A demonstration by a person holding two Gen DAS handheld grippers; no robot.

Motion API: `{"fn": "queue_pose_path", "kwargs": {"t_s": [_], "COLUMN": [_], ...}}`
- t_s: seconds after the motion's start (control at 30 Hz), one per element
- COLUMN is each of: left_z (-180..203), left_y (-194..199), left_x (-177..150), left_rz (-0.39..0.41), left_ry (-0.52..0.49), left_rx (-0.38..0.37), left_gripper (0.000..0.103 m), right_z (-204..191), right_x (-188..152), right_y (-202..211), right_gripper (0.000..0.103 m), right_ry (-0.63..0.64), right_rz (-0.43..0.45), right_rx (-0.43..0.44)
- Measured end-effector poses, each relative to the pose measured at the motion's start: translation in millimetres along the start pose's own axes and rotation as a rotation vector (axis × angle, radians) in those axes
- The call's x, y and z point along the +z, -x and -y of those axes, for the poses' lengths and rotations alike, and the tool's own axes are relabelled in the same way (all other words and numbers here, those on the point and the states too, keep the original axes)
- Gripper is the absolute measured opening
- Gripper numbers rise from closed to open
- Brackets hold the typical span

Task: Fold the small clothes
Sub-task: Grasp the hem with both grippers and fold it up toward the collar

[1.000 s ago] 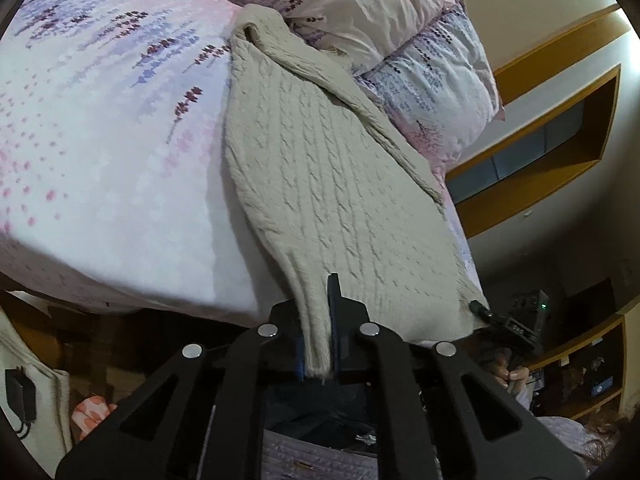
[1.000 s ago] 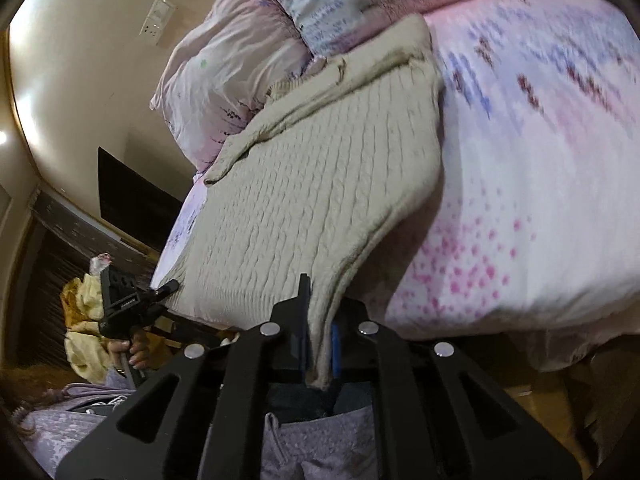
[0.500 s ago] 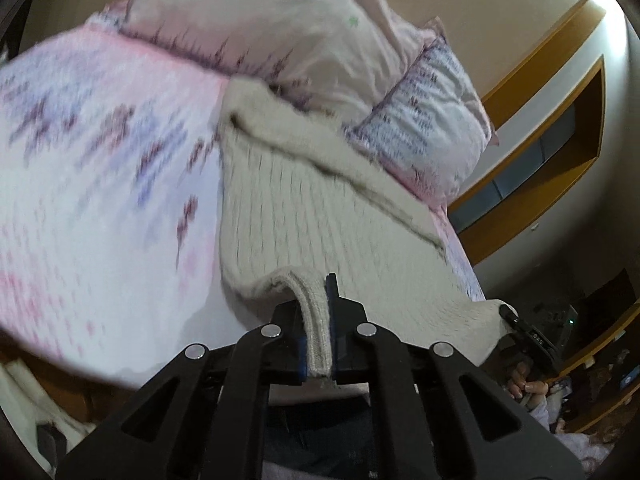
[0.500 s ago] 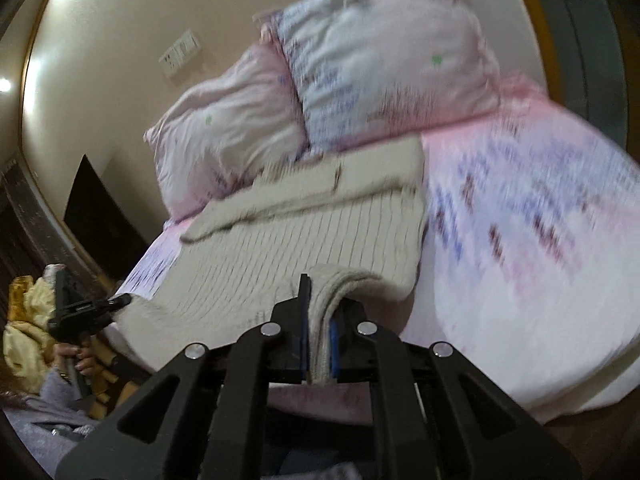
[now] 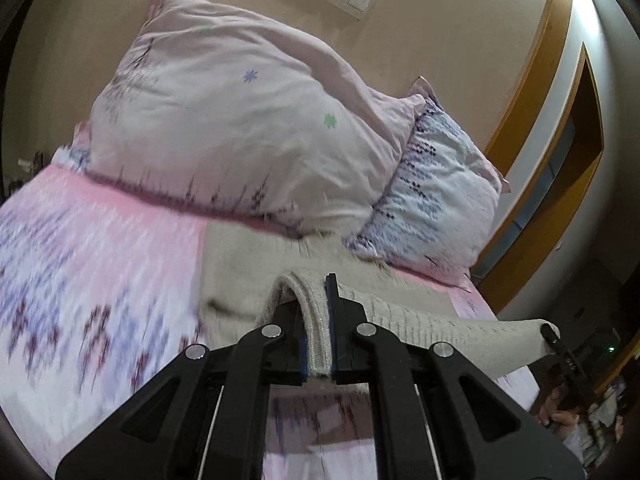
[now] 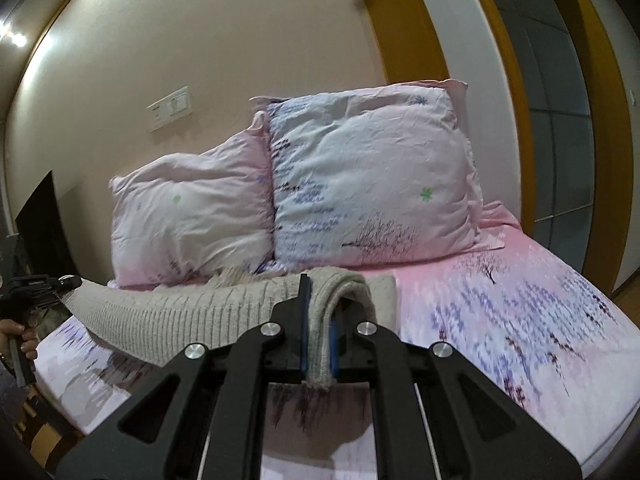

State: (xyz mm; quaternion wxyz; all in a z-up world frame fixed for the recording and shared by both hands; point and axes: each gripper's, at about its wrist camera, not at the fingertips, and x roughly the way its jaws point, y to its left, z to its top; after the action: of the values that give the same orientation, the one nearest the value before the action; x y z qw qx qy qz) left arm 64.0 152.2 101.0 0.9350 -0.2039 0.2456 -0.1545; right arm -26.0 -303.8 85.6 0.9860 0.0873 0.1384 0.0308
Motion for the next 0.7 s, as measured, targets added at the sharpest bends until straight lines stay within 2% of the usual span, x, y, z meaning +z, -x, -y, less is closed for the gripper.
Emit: {"fn": "queue_pose_path", "kwargs": {"t_s": [0.3,0.5,0.7], "left_z": [-13.6,-20.5,-28.0], "left_y": [-57.5,-95.9,-149.0], "left_x": [23.0,35.3,47.9], "left_rz": [-0.011,-0.028,-0.093], "left_ry": [0.027,0.042,0.063], "left_rx": [0.054,0.106,0.155], "left_gripper": [0.006,0.006,0.006], "right_z": [-11.1,-18.3,9.2], "right_x": [16.6,22.8,19.6], "right_y": [-50.4,-94.3,-160.6], "right_gripper": [0.007,0.007,0.007], "right_ry": [0.069,0.133,0.014], "right_rz": [0.020,-0.008,-0.143], "right_rx": [-0.075,-0.145,-0.199]}}
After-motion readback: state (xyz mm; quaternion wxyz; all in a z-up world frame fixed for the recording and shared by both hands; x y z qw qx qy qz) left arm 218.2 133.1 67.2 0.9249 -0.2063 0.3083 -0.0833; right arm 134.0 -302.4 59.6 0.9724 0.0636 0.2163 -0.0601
